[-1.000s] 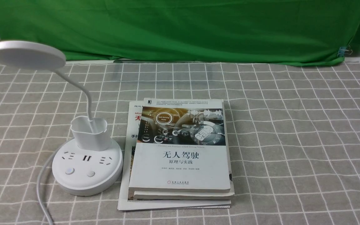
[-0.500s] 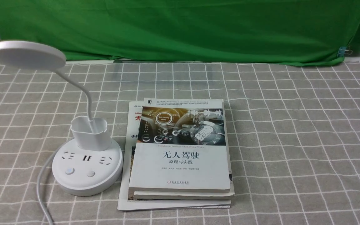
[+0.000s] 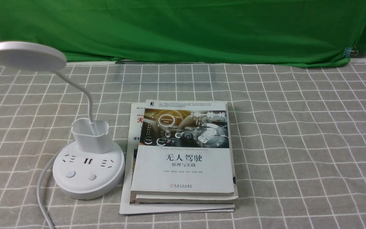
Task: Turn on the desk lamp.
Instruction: Use the left arm to press the button switch on the lamp holder
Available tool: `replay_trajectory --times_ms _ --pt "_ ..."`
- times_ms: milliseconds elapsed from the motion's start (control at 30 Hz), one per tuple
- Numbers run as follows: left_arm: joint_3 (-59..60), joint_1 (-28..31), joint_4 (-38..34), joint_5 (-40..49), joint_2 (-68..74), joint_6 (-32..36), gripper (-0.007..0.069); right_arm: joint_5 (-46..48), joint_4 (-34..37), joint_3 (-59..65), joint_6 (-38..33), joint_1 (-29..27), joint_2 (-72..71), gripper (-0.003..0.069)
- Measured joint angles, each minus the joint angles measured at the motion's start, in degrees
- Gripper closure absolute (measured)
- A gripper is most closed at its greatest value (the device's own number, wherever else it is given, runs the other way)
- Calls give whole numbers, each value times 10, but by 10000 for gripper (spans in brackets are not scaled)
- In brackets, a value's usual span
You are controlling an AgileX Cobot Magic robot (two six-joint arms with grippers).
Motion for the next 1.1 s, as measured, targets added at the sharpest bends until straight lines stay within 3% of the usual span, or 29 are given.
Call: replay_trajectory --times_ms 167,367,533,767,900,967,1100 --pt "0 0 9 -98 0 0 606 0 0 0 0 0 0 414" --pt "0 0 9 -132 0 -8 606 0 0 0 0 0 0 414" --pt "-2 0 -37 -222 0 -145 606 0 0 0 0 0 0 414" --pt "-152 0 -32 -54 72 -166 606 0 0 0 0 0 0 414" --pt "-296 0 -41 143 201 -166 606 0 0 0 0 0 0 414" --pt "-317 0 -44 224 259 -164 606 0 0 0 0 0 0 414" --pt "-322 0 -36 292 364 -145 606 0 0 0 0 0 0 414"
